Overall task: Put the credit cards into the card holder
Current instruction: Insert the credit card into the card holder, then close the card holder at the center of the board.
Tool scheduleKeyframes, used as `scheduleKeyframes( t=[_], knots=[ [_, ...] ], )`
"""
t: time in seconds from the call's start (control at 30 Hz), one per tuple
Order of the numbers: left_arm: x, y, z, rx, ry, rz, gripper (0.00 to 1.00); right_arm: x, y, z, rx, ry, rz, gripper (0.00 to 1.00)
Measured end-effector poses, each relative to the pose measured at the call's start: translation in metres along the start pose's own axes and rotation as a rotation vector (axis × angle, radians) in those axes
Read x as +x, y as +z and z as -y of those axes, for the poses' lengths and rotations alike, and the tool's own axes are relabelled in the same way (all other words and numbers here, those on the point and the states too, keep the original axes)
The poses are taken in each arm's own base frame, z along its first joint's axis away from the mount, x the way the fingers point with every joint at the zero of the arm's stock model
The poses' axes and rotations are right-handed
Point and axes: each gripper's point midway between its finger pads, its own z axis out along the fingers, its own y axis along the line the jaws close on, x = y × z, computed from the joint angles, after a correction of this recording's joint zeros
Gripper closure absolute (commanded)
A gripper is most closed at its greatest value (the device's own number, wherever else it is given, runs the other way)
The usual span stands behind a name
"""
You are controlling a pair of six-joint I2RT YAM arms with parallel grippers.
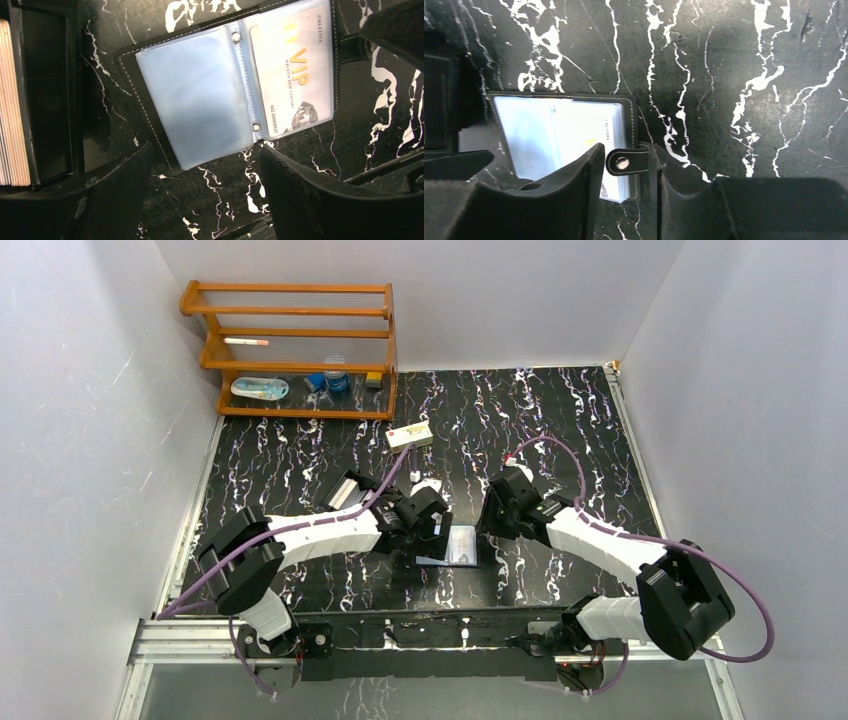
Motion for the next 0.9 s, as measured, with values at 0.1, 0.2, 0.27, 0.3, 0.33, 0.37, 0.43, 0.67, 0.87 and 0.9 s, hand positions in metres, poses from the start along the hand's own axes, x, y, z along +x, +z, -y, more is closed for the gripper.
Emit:
scheduleKeyframes(
  t=[0.1,0.2,0.27,0.3,0.33,0.37,0.43,0.67,0.87,0.9],
  knots=[
    [0.003,0.001,-0.006,-0.015,-0.039,-0.009,0.22,0.003,0.002,0.007,0.031,-0.018,-0.012,0.62],
    [0.01,0.003,-0.015,-0.033,-0.076,-0.023,0.22,0.004,0.002,0.011,0.047,-0.025,-0.012,0.69],
    [0.014,0.004,-0.019,-0.044,-0.091,-0.031,0.22,0.004,0.002,0.013,0.056,-0.029,-0.013,0.74],
    [0.015,0.004,-0.02,-0.046,-0.097,-0.034,0.22,0.004,0.002,0.013,0.059,-0.03,-0.01,0.76],
    [0.015,0.004,-0.019,-0.046,-0.102,-0.035,0.22,0.003,0.002,0.014,0.062,-0.031,-0.007,0.78],
    [0.015,0.005,-0.018,-0.041,-0.108,-0.034,0.22,0.003,0.002,0.014,0.065,-0.033,-0.004,0.81],
    [0.014,0.005,-0.015,-0.029,-0.118,-0.031,0.22,0.002,0.002,0.015,0.07,-0.035,-0.001,0.83],
    [0.013,0.008,-0.007,0.013,-0.15,-0.025,0.21,0.006,0.003,0.018,0.071,-0.041,-0.011,0.65],
    [0.008,0.01,0.002,0.048,-0.166,-0.012,0.21,0.001,-0.007,0.001,-0.016,-0.034,0.008,0.52],
    [0.007,0.01,0.003,0.054,-0.168,-0.011,0.21,0.0,-0.008,-0.003,-0.034,-0.03,0.011,0.51]
  ],
)
